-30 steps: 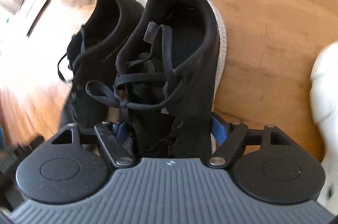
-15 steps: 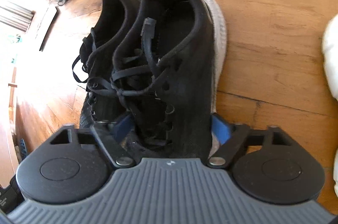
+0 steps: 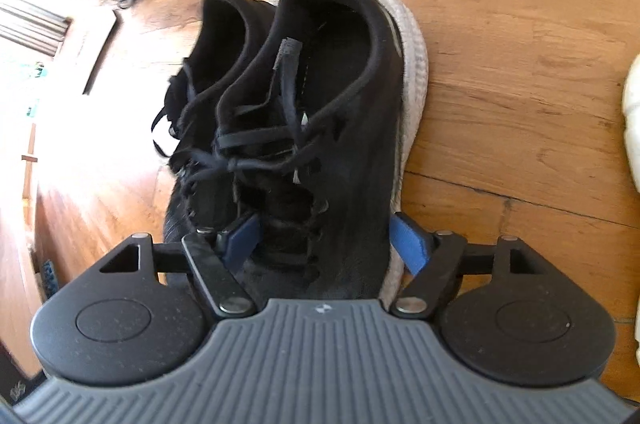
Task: Organize scattered shoes
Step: 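Set the sneaker beside the other black sneaker while the right gripper aligns them, then move both tools over to the white clogs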
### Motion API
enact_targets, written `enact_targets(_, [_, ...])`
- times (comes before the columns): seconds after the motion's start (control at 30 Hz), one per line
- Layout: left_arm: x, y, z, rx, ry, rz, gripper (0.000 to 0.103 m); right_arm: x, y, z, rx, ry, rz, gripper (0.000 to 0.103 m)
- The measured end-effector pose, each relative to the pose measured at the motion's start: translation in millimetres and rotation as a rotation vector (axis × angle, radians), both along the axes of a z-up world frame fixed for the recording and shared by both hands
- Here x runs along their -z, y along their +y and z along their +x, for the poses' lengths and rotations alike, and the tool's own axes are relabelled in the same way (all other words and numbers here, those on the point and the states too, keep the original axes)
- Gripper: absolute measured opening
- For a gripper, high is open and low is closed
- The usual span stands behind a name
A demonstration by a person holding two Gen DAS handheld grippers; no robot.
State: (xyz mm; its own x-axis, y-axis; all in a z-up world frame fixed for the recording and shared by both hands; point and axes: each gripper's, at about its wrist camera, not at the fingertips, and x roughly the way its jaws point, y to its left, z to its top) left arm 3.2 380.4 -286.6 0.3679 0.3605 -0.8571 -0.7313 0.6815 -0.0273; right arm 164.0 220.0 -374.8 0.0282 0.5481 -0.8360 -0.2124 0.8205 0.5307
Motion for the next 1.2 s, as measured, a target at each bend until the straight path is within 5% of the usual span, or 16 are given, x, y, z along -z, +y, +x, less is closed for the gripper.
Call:
enact_targets(0.33, [-34,-67,32,0.21,-0.11,0.075,0.084,-40,-103,-30,-0.023,-0.024,-0.014,0.077])
enact_targets(0.63, [-56,-140,65,0.452,-0.189,0.112,0.086,-79,-192,-30,0.083,-0.219,-0.055,0.077])
enact_targets(0.7, [-52,-158,78,0.512,-0.181,0.068,0.086,-83,-206,-20,0.15,-0.264,-0.069,0.077])
enact_targets(0.9, [-20,-195,123,0.592,-0.112,-0.316,0.086,-74,-239,-8,0.221,-0.319,-0.169,0.077])
enact_targets(1.1, [18,-247,157,0.63,0.009,-0.407,0.084,-46,-245,-28,0.09,-0.346,-0.228,0.077])
enact_targets(1.2, [37,-261,167,0.623,0.056,-0.419,0.061,-35,-240,-38,0.005,-0.362,-0.241,0.077])
